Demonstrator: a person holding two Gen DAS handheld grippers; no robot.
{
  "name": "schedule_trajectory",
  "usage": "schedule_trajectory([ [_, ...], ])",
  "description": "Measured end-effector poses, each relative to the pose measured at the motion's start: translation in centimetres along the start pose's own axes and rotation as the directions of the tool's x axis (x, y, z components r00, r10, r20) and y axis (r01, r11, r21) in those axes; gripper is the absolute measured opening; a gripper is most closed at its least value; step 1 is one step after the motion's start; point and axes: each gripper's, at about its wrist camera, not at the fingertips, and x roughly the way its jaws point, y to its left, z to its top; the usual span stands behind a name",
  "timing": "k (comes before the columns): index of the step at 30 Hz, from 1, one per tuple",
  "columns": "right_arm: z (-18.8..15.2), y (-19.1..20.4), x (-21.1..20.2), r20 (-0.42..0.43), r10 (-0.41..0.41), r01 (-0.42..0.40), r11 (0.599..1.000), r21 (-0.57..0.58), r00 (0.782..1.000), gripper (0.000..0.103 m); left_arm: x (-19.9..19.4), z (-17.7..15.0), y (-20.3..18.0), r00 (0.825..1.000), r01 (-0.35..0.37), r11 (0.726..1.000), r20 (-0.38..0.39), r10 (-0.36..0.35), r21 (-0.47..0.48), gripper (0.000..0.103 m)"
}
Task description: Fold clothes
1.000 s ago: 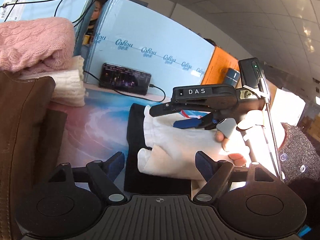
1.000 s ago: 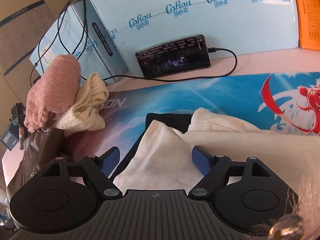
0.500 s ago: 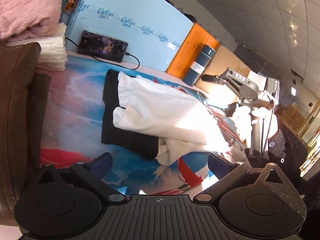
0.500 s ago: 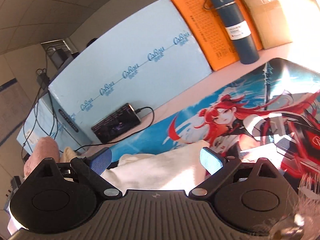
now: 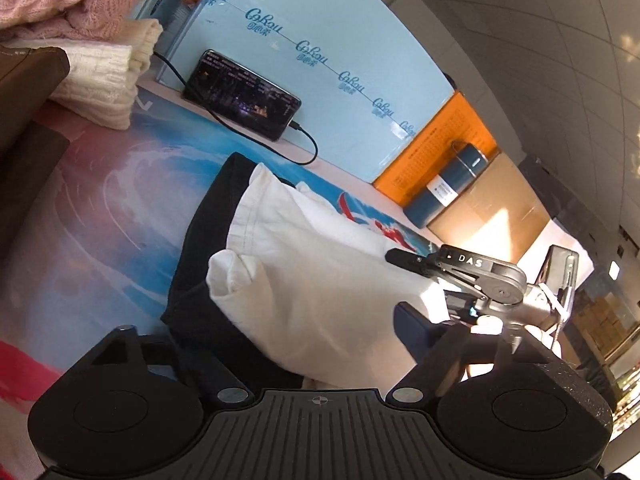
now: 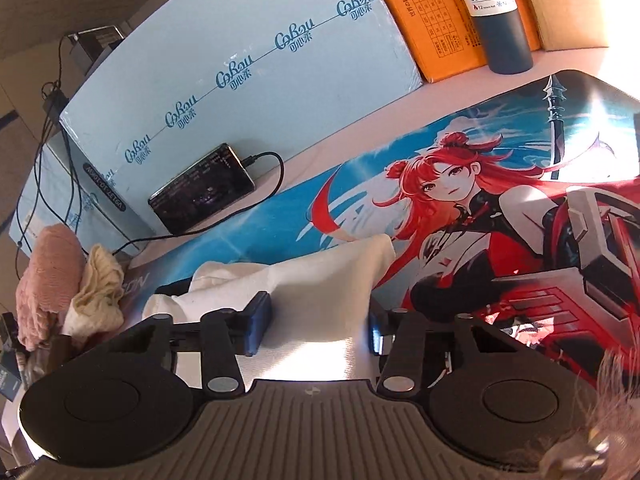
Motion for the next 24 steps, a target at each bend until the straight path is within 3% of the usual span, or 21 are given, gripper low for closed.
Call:
schedule_trajectory([
  [3,-0.1,-0.4,-0.3,0.011,0.034,-0.034,0.999,0.0,0.999,0.02,0.5,0.3,0.0,1.0,-0.005,1.0,0.008,0.004,0.022,0.018],
  [7,0.6,-1.0,-1.8,0.065,0.103,-0.104,0.994,0.018,0.993,0.012,0.9,1.6,-2.4,0.999,-0.025,0.987,0.024,0.022,0.161,0.015],
  [11,1.7,-1.7,-4.1,0.174,0.109,-0.111,0.994,0.004,0.979,0.009,2.5,3.1,-6.2,0.996,-0.054,0.934,0.079,0.027,0.352,0.014],
  [14,2.8,-3.0,-6.0,0.273,0.063,-0.068,0.998,0.007,0.96,0.009,5.4,4.5,-9.1,0.997,-0.026,0.893,0.081,-0.012,0.45,0.014],
  [18,5.2,-6.3,-8.0,0.401,-0.035,0.005,0.997,0.076,0.915,0.009,10.2,6.1,-13.9,0.993,0.027,0.829,0.08,-0.086,0.559,0.014],
  [21,7.0,-9.5,-9.1,0.485,-0.119,0.051,0.987,0.152,0.866,0.009,15.2,7.3,-17.4,0.986,0.057,0.777,0.088,-0.143,0.627,0.014],
  [24,8.2,-12.8,-9.8,0.544,-0.204,0.086,0.968,0.234,0.814,0.009,20.4,8.2,-20.1,0.98,0.08,0.747,0.085,-0.18,0.66,0.014],
])
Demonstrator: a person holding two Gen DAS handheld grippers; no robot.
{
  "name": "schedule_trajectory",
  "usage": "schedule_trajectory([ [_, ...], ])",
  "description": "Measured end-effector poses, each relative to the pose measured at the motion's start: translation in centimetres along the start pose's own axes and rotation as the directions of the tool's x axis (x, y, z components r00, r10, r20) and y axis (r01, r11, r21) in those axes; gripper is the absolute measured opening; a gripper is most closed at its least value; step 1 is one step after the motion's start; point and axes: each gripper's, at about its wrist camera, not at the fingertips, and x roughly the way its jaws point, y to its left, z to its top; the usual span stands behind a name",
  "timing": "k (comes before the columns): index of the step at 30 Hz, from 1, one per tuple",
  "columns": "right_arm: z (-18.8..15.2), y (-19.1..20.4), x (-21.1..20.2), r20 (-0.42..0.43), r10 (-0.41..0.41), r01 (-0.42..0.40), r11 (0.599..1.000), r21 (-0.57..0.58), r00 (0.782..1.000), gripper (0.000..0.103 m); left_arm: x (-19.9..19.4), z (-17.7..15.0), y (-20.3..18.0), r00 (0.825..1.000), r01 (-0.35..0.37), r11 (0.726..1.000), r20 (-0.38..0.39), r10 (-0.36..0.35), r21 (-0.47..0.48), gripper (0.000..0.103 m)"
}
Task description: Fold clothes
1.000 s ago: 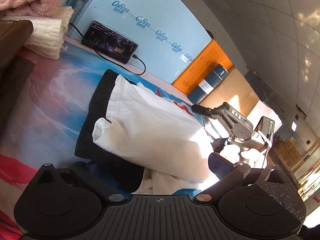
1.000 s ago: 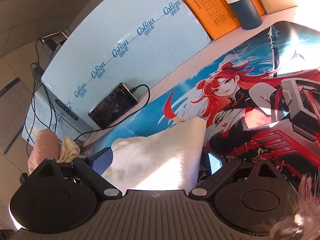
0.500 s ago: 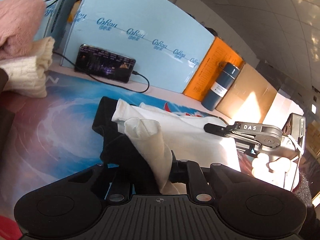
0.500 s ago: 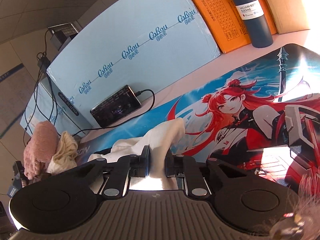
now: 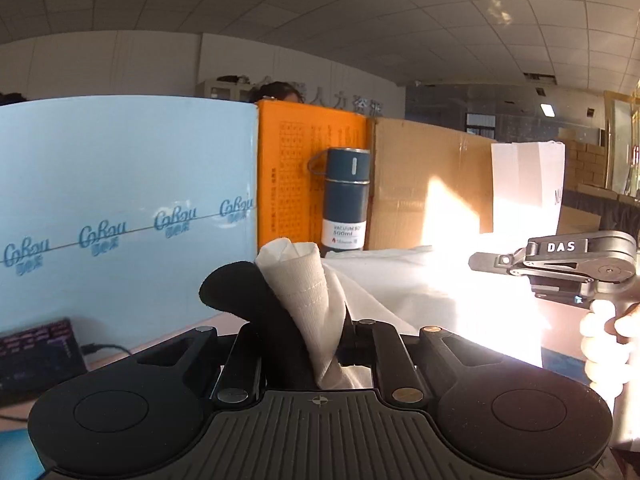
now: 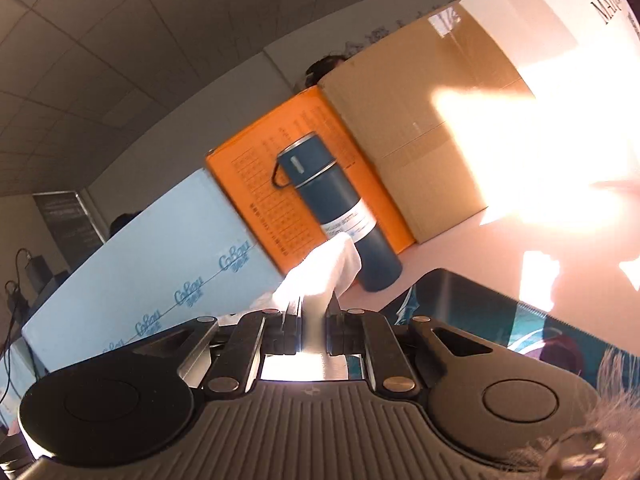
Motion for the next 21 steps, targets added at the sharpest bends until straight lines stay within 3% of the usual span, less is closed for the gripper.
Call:
schedule_trajectory([
  [4,0.9,-4.1,0.3,0.09,-0.111,0.104,0.991,0.084,0.99,0.009,7.7,1.5,-2.3,0.996,0.084,0.995,-0.027,-0.083,0.047,0.014],
  [8,0.8,-6.9,0.1,0.159,-0.279,0.257,0.956,0.143,0.947,0.009,14.8,2.5,-5.4,0.987,0.146,0.986,-0.083,-0.14,0.08,0.014],
  [13,0.4,-9.4,0.0,0.117,-0.44,0.412,0.888,0.205,0.89,0.009,21.0,1.7,-8.3,0.976,0.149,0.978,-0.182,-0.122,0.146,0.014],
  [15,0.2,-10.0,-0.2,0.09,-0.462,0.436,0.874,0.214,0.882,0.009,22.4,1.1,-8.5,0.97,0.113,0.98,-0.231,-0.073,0.165,0.017],
  [17,0.0,-9.9,0.1,0.078,-0.474,0.452,0.869,0.203,0.877,0.009,23.5,0.7,-7.7,0.955,0.089,0.989,-0.294,-0.051,0.118,0.021],
  [19,-0.1,-9.7,0.4,0.072,-0.491,0.474,0.863,0.174,0.868,0.01,23.8,0.2,-7.0,0.947,0.055,0.995,-0.321,-0.026,0.081,0.035],
  [21,-0.3,-9.5,0.6,0.065,-0.509,0.495,0.855,0.154,0.858,0.013,23.5,-0.1,-6.9,0.953,0.007,0.996,-0.303,0.021,0.091,0.066],
])
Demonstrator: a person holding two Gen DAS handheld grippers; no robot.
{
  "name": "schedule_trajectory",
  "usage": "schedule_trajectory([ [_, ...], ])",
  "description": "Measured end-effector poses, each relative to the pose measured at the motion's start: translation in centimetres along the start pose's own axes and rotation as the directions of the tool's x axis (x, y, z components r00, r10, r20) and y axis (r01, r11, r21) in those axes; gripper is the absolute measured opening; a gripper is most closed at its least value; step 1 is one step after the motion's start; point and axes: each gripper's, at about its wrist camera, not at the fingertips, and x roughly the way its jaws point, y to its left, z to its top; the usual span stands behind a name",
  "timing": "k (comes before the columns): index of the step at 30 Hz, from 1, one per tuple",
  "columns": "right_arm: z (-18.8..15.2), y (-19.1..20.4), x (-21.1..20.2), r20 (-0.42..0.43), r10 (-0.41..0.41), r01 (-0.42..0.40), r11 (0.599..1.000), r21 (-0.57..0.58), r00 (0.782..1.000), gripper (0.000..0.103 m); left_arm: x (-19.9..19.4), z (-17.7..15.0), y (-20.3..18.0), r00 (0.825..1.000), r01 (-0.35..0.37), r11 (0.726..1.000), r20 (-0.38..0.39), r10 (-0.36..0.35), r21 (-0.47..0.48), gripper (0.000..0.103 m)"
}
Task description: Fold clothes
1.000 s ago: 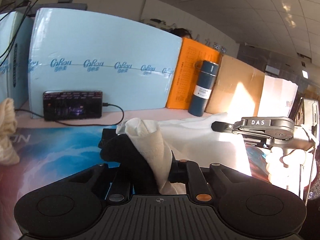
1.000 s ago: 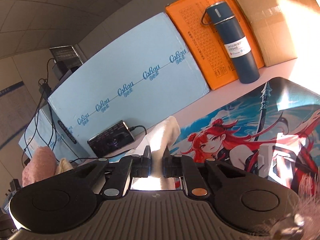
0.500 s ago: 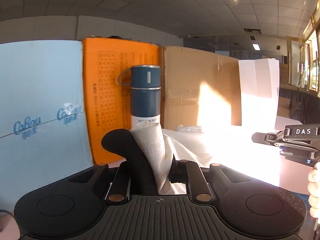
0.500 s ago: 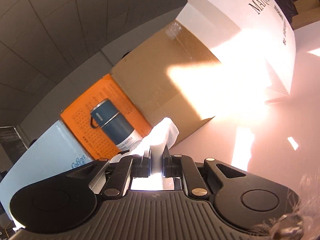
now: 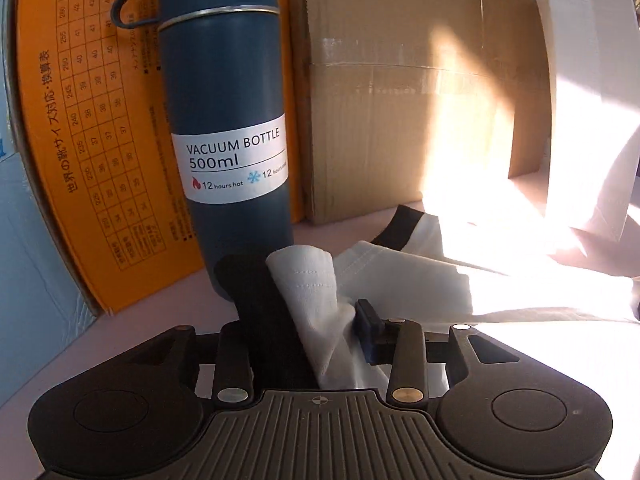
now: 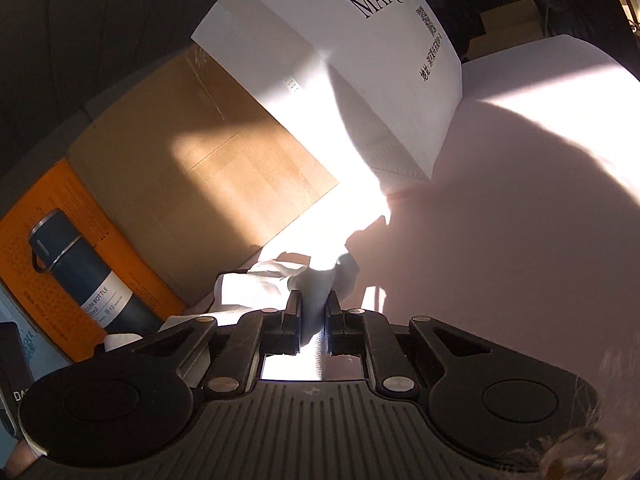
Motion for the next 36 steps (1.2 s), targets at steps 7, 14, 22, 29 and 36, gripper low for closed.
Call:
schedule_trajectory([
  [7,0.0,-0.3,1.1,-0.045,-0.081,0.081,0.997,-0.01,0.996,0.058,-3.8,-1.2,0.3,0.997,-0.068,0.997,0.024,0.069,-0.034,0.089],
  [14,0.0,-0.5,-0.8,0.069,-0.093,0.094,0.996,0.0,0.993,0.085,-11.6,-4.5,-0.3,0.998,-0.032,0.999,0.061,0.033,-0.015,0.098],
  [22,-1.9,1.5,-5.6,0.032,-0.104,0.107,0.983,-0.146,0.994,0.097,-17.1,-8.2,1.5,0.998,0.01,0.985,0.056,-0.001,-0.171,0.1],
  [29,-5.2,3.9,-9.9,-0.029,-0.16,0.144,0.941,-0.306,0.987,0.101,-18.3,-11.0,0.9,1.0,0.026,0.992,0.015,-0.024,-0.122,0.103],
  [36,-6.9,4.0,-9.0,-0.084,-0.262,0.216,0.909,-0.357,0.962,0.102,-17.6,-11.2,0.7,1.0,0.004,0.995,0.021,-0.002,-0.099,0.103],
])
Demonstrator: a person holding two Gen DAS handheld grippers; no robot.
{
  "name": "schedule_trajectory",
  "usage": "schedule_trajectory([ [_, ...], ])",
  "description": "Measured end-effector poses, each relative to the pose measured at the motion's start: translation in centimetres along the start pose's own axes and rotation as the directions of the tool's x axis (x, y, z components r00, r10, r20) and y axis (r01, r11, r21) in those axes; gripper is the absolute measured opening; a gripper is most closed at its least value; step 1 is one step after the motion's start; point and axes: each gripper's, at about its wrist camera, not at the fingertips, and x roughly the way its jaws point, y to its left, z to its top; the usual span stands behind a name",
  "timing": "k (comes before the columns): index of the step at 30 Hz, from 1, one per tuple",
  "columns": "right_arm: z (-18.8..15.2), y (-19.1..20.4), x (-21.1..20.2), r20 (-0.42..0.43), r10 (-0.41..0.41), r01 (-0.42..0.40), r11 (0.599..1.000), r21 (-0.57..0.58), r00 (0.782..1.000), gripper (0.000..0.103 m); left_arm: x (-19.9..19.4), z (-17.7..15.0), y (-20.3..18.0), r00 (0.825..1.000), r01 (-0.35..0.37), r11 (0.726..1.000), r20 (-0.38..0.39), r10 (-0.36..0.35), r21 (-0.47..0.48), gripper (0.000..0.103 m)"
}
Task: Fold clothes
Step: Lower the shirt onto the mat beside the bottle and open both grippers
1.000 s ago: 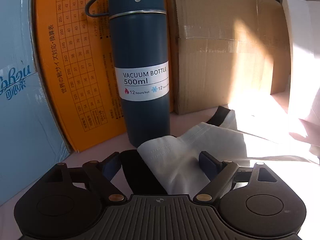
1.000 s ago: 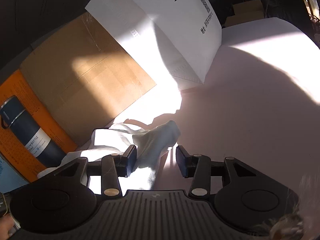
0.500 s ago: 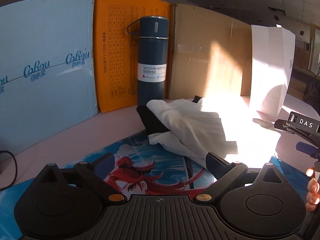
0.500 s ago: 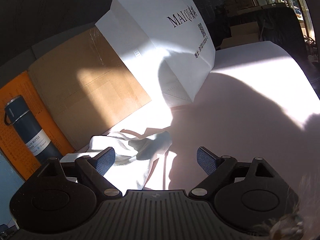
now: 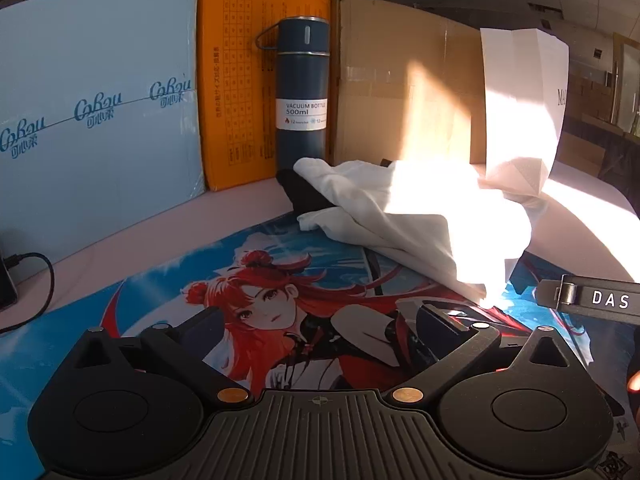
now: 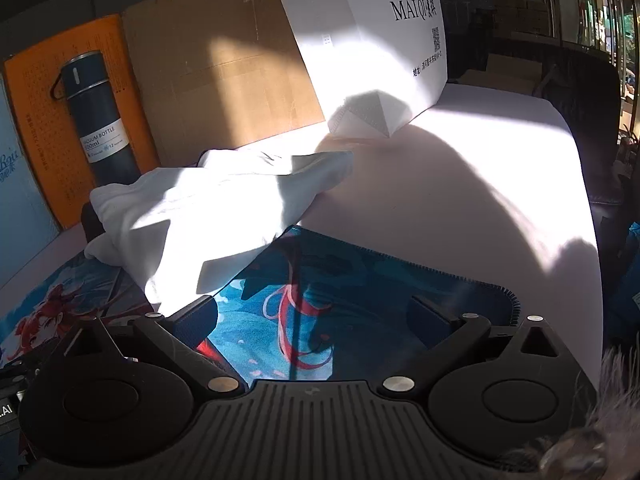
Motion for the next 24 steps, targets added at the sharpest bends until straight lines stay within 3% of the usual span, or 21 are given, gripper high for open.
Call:
schedule_trajectory([
  [4,0.5,1.2,1.3,-0.022,-0.096,0.096,0.995,-0.031,0.995,0.103,1.9,0.0,0.4,0.995,0.017,1.0,-0.099,-0.019,-0.021,0.103],
  [8,1.1,2.0,2.7,-0.034,-0.184,0.183,0.982,-0.039,0.982,0.103,2.2,-0.1,-0.1,0.995,-0.011,1.0,-0.104,0.012,0.007,0.103],
  [24,1.4,2.4,3.3,-0.027,-0.193,0.192,0.981,-0.034,0.981,0.103,2.1,-0.2,-0.3,0.994,-0.026,1.0,-0.107,0.028,0.018,0.103],
])
